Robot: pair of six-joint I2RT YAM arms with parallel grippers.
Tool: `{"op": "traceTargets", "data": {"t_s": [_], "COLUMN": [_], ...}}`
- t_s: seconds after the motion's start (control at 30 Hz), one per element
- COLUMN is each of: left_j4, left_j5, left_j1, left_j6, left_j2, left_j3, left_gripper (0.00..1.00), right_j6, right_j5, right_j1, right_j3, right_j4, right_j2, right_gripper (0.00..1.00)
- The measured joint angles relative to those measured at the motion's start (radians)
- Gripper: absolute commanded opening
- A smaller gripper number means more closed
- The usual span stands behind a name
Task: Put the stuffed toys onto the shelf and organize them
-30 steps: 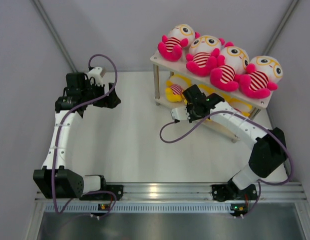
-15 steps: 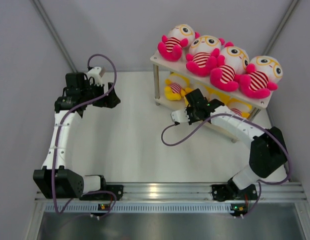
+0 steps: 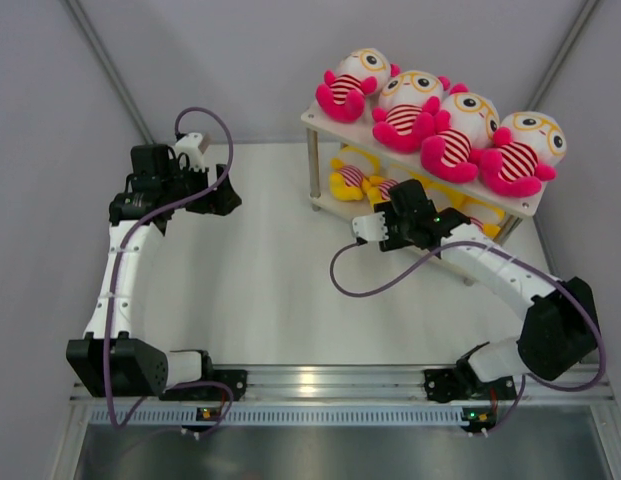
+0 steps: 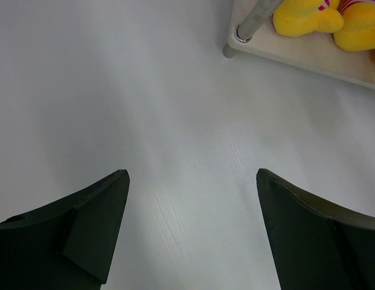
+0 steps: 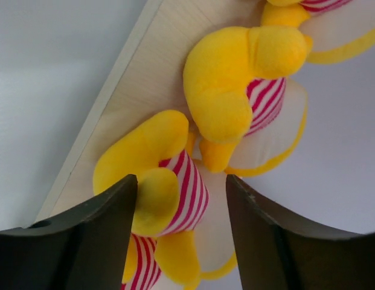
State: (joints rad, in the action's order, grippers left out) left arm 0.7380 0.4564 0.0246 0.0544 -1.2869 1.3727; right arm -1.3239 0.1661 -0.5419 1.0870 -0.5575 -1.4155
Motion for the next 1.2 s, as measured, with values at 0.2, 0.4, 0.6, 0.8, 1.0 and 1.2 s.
{"op": "traceTargets", "data": {"t_s": [0.2,0.4,0.6,0.8,1.0,1.2], "left_j4": [0.0,0.0,0.0,0.0,0.001,0.0], "left_j5": [0.005,0.027,0.039,0.05,0.052,0.052], "left_j1": [0.0,0.0,0.0,0.0,0.0,0.0], "left_j6": [-0.001,-0.003,-0.003,-0.003,-0.003,-0.002], "left_j2": [0.0,-0.001,-0.001,-0.001,-0.001,-0.001], "left_j3": [0.0,0.0,0.0,0.0,0.0,0.0], "left_gripper": [0.92,0.92,0.92,0.92,0.92,0.92], "right_j6": [0.109,0.435,0.614,0.636,0.638,0.653], "right_j5": [0.014,0.022,0.169,0.367,0.476,0.523], "right_j1": [-0.061,-0.142,-0.148,-0.16,-0.167,-0.17], "right_j3": [0.0,0.011,0.109,0.205,0.258,0.267], "right_j4": [-0.005,0.061,0.05,-0.007,-0.087,-0.145], "right_j2": [0.091,0.106,-0.062,-0.283,-0.359,-0.359], "right_gripper": [0.75,0.84,0.84,0.82,0.8,0.79]}}
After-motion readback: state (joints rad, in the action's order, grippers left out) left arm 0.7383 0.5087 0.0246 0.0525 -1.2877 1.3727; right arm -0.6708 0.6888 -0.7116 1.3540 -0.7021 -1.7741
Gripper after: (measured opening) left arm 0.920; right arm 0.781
